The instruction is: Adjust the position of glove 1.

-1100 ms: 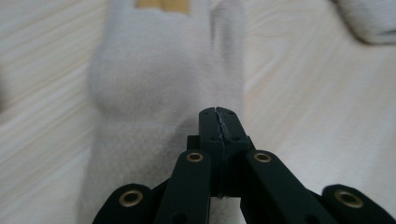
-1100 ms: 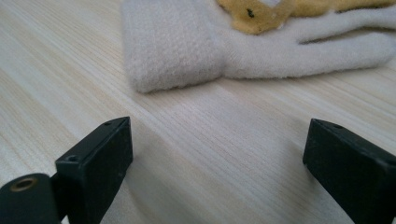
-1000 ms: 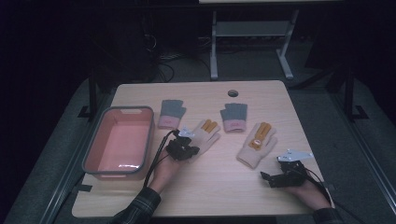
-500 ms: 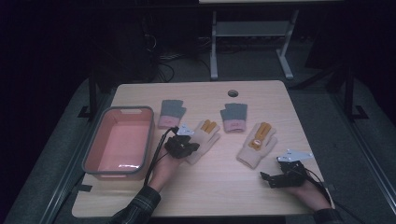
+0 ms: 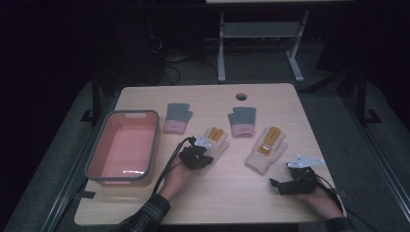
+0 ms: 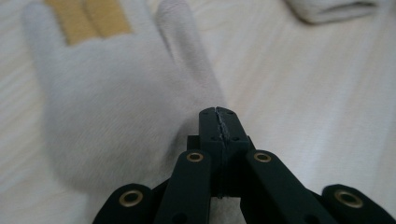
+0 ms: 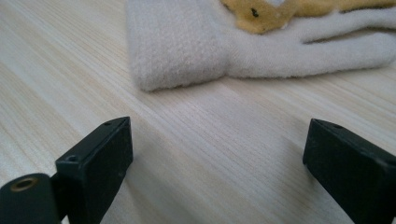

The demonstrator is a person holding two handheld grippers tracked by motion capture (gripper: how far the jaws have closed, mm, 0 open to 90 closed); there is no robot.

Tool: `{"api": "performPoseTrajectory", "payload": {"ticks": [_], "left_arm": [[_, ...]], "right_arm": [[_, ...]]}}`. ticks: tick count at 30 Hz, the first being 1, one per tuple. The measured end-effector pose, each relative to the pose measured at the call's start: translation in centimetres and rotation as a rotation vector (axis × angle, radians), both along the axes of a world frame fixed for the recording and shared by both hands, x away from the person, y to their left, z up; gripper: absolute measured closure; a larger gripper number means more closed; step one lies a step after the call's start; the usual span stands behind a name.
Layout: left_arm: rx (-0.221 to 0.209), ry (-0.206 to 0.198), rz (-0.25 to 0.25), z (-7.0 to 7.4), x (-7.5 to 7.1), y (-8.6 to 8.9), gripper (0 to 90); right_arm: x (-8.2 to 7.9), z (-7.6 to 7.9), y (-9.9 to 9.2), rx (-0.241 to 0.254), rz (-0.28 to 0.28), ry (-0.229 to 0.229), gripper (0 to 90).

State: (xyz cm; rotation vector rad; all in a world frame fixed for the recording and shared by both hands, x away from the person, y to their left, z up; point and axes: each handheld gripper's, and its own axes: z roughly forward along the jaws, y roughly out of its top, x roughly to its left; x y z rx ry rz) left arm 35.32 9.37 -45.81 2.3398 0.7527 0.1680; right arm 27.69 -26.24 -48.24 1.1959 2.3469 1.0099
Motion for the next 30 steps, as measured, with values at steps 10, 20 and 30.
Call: {"api": "performPoseTrajectory", "payload": {"ticks": [10,20,30], "left_arm": [[-0.048,0.064,-0.084,-0.1,-1.7,-2.0,89.7],[-0.124,0.058,-0.14,1.0,-3.6,-2.4,89.6],[-0.083,-0.029,0.0,2.8,-4.3,4.1,89.6]], "right_arm": [[0.0,0.0,0.0,-0.002,0.003,-0.001,8.1],[0.0,0.0,0.0,-0.001,0.003,0.001,8.1],[0.0,0.0,0.0,-0.001,0.003,0.0,8.1]]}}
